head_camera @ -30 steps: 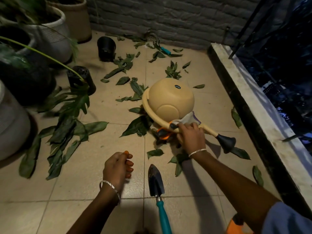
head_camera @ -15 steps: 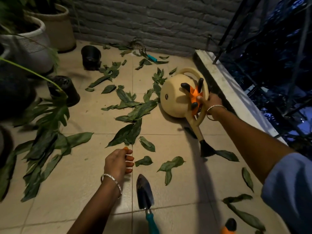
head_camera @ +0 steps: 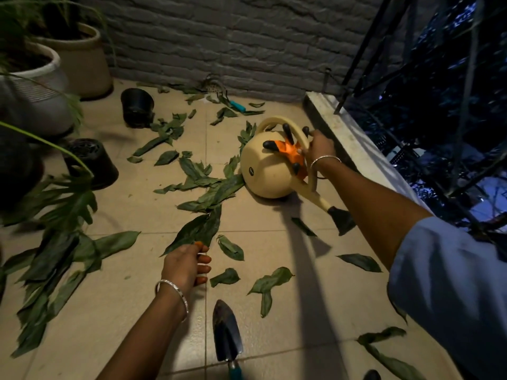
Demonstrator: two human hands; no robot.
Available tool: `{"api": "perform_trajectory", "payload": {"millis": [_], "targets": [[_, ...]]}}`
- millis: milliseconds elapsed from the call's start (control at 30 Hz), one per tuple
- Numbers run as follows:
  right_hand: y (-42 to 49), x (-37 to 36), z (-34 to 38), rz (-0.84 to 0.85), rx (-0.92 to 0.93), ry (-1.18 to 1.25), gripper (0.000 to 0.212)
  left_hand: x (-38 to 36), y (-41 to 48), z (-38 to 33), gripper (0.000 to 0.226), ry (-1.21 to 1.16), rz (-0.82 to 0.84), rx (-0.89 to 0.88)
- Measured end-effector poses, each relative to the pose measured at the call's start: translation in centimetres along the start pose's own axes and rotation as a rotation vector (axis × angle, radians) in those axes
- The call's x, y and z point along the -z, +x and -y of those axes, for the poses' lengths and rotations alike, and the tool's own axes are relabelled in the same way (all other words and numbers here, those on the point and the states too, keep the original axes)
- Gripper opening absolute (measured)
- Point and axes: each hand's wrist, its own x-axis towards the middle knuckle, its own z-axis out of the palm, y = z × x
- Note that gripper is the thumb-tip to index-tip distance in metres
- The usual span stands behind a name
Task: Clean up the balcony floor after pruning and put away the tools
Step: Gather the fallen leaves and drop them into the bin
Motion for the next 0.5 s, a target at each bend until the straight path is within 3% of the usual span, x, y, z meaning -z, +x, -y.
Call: {"api": "perform_trajectory", "payload": {"millis": [267,500], "targets": [[-0.7,-0.7,1.0,-0.015,0.096,-0.037,0.046,0.9,0.5,0.5,0.026,-0.009,-0.025,0.019],[-4.6,-2.5,0.4,-0.195,0.196,-0.004,0.05,1.0,0.0,0.9,0.023,-0.024,-0.034,0.027]]}}
